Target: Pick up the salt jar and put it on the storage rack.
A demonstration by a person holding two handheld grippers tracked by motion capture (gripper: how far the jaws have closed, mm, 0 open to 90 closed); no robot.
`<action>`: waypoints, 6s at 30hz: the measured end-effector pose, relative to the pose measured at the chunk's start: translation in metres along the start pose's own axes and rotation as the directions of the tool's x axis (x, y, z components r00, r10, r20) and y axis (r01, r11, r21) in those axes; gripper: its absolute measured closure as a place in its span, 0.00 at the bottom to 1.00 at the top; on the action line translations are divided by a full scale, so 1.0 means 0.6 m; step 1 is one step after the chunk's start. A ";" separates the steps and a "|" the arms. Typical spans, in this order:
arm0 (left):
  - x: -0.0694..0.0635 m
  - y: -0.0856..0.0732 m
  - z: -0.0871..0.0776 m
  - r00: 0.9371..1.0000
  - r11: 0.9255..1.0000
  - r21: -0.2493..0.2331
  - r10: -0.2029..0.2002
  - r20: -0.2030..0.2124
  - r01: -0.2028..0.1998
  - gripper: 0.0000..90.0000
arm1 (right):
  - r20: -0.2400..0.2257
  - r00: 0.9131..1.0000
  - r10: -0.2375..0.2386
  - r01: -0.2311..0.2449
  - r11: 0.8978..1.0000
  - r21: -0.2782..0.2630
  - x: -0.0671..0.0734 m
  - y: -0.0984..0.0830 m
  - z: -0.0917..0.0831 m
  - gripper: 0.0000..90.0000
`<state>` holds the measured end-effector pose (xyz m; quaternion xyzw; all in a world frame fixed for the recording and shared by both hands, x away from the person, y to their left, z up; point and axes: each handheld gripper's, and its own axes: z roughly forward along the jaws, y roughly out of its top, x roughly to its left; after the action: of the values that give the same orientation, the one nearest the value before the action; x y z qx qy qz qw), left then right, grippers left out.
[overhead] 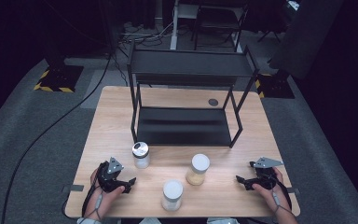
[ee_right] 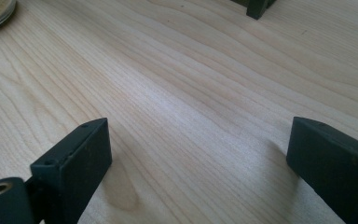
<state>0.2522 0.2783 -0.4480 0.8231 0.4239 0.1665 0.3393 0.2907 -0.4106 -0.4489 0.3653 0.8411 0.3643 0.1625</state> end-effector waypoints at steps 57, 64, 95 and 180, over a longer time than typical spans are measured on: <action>0.000 0.005 -0.062 0.999 0.906 -0.424 0.039 0.031 -0.022 0.06 | -0.003 1.000 -0.002 0.002 1.000 0.000 -0.005 0.003 0.004 0.07; -0.001 0.020 -0.052 0.998 0.898 -0.438 0.057 0.037 -0.035 0.06 | -0.003 1.000 -0.003 0.003 1.000 0.000 -0.006 0.003 0.004 0.07; 0.034 0.068 0.033 0.992 0.962 -0.271 0.041 0.123 -0.006 0.16 | -0.002 1.000 -0.001 0.001 1.000 0.003 -0.007 0.005 0.005 0.07; 0.028 0.282 0.116 0.987 0.959 -0.267 0.128 0.100 -0.097 0.33 | -0.002 1.000 -0.001 0.001 1.000 0.004 -0.007 0.005 0.005 0.07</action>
<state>0.4000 0.1934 -0.3794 0.8023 0.3303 0.1918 0.4587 0.2965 -0.4107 -0.4485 0.3646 0.8422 0.3630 0.1610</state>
